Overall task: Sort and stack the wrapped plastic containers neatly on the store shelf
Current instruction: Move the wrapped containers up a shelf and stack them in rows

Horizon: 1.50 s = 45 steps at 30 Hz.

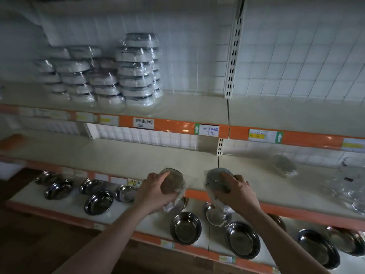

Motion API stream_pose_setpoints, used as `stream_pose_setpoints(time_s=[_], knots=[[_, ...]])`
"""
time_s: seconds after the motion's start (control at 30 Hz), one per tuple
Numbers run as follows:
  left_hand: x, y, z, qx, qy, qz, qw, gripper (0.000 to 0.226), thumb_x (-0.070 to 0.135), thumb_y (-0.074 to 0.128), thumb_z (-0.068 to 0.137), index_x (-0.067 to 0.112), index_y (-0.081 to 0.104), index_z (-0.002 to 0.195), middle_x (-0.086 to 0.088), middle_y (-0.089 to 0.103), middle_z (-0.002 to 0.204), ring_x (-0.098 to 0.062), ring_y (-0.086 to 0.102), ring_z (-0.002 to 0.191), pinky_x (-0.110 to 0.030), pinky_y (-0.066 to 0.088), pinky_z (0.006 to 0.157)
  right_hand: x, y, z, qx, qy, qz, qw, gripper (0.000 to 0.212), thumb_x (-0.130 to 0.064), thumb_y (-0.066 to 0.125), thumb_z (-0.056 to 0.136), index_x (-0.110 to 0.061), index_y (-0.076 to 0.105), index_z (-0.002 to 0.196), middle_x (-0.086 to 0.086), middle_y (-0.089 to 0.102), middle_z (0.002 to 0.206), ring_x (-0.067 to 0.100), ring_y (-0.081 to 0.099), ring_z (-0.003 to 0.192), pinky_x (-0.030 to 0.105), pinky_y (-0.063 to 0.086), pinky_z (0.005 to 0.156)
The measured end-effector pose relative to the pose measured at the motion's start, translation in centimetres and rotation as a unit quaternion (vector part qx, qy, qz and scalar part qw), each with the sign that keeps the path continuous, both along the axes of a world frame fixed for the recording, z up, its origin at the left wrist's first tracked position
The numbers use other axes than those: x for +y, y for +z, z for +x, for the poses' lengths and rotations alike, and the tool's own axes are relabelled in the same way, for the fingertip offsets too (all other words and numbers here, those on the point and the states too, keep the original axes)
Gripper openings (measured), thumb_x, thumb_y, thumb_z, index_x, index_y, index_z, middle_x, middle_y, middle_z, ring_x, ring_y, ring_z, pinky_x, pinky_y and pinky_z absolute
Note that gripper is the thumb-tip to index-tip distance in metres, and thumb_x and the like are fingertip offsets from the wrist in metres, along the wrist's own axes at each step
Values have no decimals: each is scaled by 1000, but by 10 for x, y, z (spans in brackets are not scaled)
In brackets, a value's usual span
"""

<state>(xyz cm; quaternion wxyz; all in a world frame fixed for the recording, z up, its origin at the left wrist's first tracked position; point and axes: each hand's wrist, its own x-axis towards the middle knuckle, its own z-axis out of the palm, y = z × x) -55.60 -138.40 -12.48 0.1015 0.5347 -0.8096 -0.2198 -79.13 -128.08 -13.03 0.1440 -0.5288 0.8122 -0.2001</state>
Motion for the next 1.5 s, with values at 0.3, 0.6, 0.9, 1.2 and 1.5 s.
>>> stream_pose_setpoints(time_s=[0.3,0.6,0.9,1.2,1.5], knots=[[-11,69,168,14,-6,-34,999,79,54,69,75,38,31,142,-4,39,131,-23,46,119,-36,41,101,-25,72,153,5,31,-63,997,89,-74,29,49,-45,44,131,4,52,120,26,51,107,34,47,88],[-42,127,246,56,17,-76,995,77,52,72,73,42,35,139,-2,42,131,-23,47,117,-33,40,99,-75,140,225,22,73,-101,992,56,-51,60,81,-39,44,134,8,50,123,29,51,111,34,46,89],[-125,167,267,85,11,-115,990,76,49,73,72,44,37,139,-1,41,132,-20,49,116,-30,42,95,-167,177,233,-2,88,-136,987,62,-58,60,69,-41,49,127,7,53,113,31,52,108,38,44,93],[-266,208,238,91,8,-140,986,84,52,77,65,42,38,140,-3,41,138,-18,48,119,-28,41,95,-297,223,192,23,105,-194,975,55,-38,70,74,-38,53,127,11,57,115,29,56,103,33,47,86],[-349,230,231,89,-25,-140,986,90,59,73,60,41,37,141,2,42,142,-18,46,124,-35,41,102,-354,277,177,-12,115,-253,961,52,-31,74,73,-34,58,122,-3,58,108,16,56,96,27,44,83]])
